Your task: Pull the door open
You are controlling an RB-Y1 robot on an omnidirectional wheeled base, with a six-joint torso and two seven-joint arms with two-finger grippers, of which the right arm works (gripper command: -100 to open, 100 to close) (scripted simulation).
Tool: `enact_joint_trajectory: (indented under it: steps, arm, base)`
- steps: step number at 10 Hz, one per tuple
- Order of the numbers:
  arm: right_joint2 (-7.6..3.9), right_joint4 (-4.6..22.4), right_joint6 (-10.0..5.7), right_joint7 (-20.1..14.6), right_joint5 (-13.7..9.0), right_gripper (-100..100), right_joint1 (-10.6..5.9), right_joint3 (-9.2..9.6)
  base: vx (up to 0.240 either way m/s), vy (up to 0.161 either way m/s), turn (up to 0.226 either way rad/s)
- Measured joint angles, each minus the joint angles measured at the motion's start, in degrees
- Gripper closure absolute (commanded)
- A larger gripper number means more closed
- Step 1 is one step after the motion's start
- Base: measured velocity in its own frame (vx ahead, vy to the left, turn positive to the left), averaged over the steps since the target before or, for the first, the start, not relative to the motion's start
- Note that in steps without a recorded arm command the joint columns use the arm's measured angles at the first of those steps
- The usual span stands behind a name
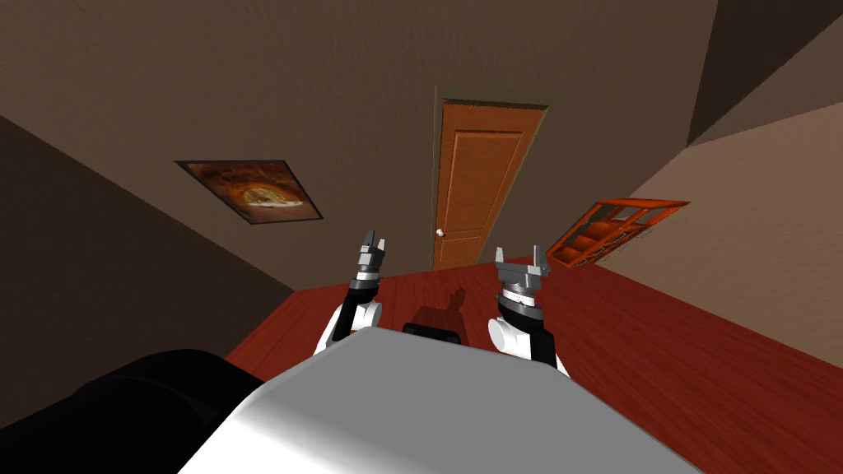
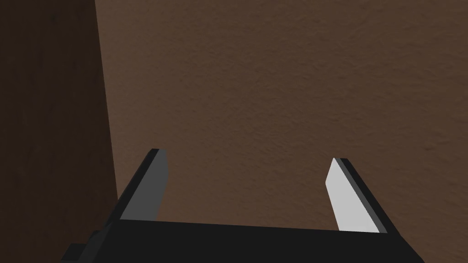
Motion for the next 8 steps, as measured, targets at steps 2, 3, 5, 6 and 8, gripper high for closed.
enact_joint_trajectory:
  steps: [2,3,5,6,8]
  arm:
    - [-0.76,3.74,-1.0,-2.29,-1.93,-100,-1.16,0.41]
    - [-1.18,5.55,-1.56,-3.54,-2.93,-100,-1.47,0.66]
    - [-1.67,8.46,-1.95,-5.82,-4.91,-100,-2.45,1.33]
    - [-2.05,9.41,-1.9,-6.65,-5.59,-100,-3.0,1.11]
    - [-2.27,11.43,-2.2,-7.92,-6.66,-100,-3.73,1.43]
  base:
    - [0.093,-0.032,0.175]
    - [0.088,-0.026,0.186]
    - [0.075,-0.029,0.113]
    - [0.05,-0.018,0.119]
    - [0.037,-0.023,0.095]
